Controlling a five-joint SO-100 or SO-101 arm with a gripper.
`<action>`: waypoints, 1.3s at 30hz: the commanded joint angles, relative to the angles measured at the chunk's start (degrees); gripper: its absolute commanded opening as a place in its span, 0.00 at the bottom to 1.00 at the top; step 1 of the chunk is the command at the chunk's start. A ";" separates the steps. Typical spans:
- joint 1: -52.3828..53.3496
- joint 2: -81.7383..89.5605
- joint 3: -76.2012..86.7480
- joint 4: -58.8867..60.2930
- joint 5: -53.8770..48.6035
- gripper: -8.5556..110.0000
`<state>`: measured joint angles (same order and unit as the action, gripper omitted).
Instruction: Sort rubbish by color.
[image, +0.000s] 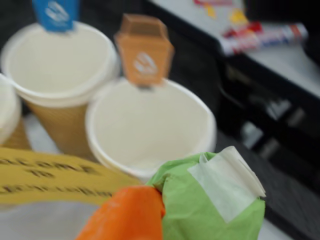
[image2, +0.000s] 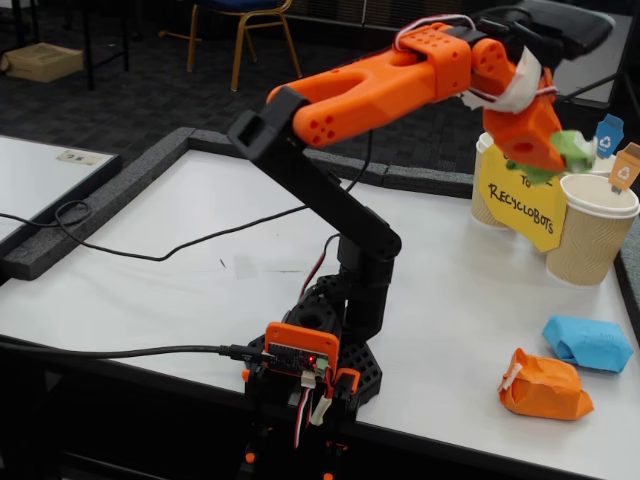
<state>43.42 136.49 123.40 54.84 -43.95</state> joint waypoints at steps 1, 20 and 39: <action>-5.01 -3.87 -12.39 -2.81 -0.53 0.07; -15.29 -35.68 -41.40 -3.34 -0.62 0.07; -17.31 -43.95 -53.79 1.76 -1.05 0.07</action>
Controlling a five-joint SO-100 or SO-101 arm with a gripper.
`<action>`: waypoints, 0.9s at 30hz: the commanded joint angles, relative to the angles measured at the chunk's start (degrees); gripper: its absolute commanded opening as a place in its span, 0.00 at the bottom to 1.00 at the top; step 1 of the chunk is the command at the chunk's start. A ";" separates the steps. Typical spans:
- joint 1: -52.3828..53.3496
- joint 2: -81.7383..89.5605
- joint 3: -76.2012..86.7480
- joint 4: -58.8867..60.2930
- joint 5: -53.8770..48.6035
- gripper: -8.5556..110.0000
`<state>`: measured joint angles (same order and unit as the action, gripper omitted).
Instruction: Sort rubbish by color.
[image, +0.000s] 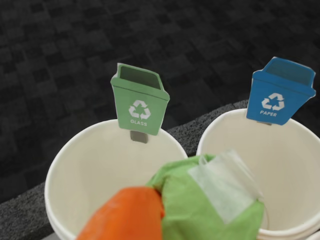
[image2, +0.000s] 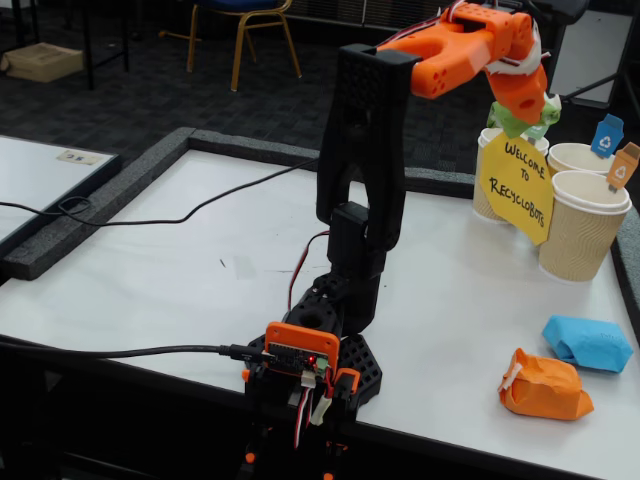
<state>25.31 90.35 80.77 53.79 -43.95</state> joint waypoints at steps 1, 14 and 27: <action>0.97 2.20 -12.83 4.48 -0.97 0.07; -0.26 -2.11 -18.37 4.31 -1.23 0.07; -1.93 -13.10 -24.52 -2.29 -1.32 0.07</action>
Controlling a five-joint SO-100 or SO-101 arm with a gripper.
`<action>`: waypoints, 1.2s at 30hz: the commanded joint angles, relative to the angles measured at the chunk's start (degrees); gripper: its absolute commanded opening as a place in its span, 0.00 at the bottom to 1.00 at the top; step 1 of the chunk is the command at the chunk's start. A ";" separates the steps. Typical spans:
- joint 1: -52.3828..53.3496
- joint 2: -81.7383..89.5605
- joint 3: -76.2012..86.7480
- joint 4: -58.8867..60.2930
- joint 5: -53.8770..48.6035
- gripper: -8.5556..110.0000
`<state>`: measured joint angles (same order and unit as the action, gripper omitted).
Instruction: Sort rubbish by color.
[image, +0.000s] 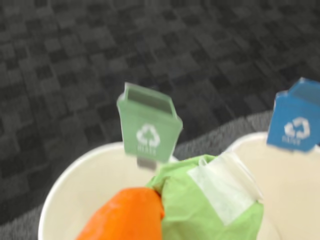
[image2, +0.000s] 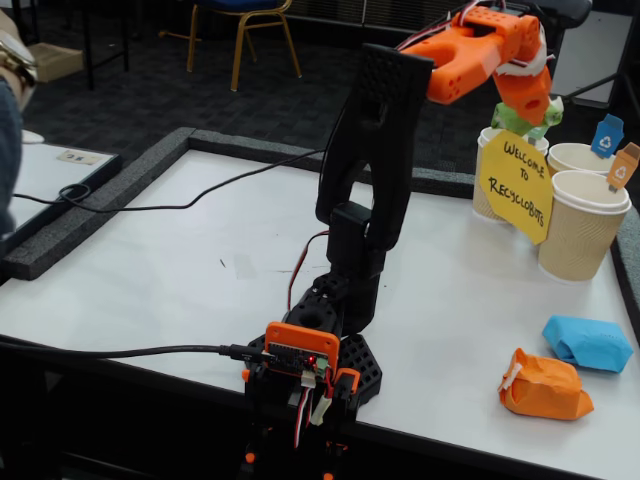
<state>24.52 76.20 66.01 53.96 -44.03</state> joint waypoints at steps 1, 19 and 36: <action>-1.14 0.70 -10.11 -2.55 -1.23 0.07; -3.34 -0.18 -8.17 -0.88 -1.23 0.24; 0.70 5.45 -5.80 2.11 -1.23 0.21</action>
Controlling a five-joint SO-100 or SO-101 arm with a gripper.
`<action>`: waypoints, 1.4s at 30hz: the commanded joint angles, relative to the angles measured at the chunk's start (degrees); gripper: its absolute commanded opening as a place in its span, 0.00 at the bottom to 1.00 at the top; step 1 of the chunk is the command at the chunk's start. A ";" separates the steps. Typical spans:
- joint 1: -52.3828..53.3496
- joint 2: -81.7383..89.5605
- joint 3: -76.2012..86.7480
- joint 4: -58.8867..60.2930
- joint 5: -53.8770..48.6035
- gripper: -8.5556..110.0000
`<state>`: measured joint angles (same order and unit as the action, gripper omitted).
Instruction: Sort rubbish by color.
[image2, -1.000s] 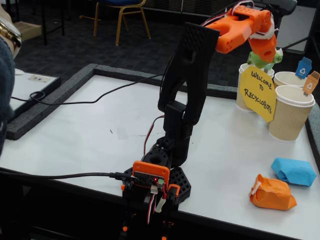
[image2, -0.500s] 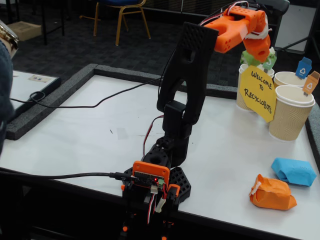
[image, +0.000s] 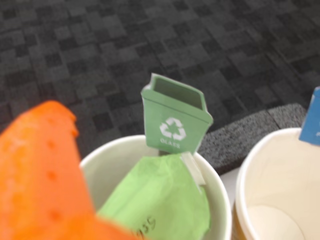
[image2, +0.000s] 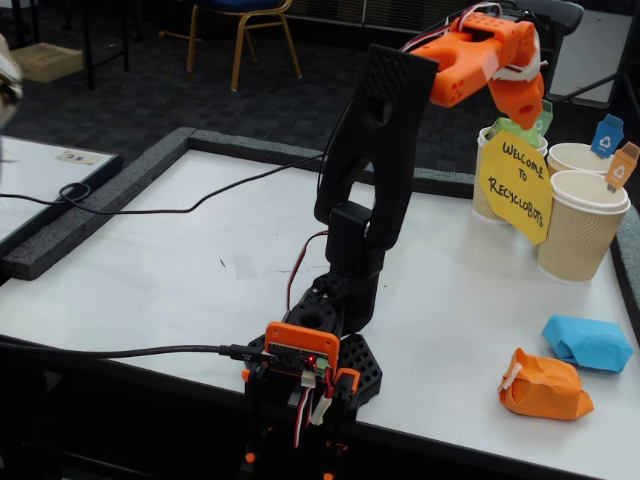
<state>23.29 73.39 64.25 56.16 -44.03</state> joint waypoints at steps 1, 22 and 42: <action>2.29 9.93 -2.99 -0.09 -1.23 0.18; 12.48 56.07 35.95 4.92 -0.53 0.07; 19.16 72.77 50.10 9.84 -0.53 0.07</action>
<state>40.17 142.38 116.28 66.53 -44.03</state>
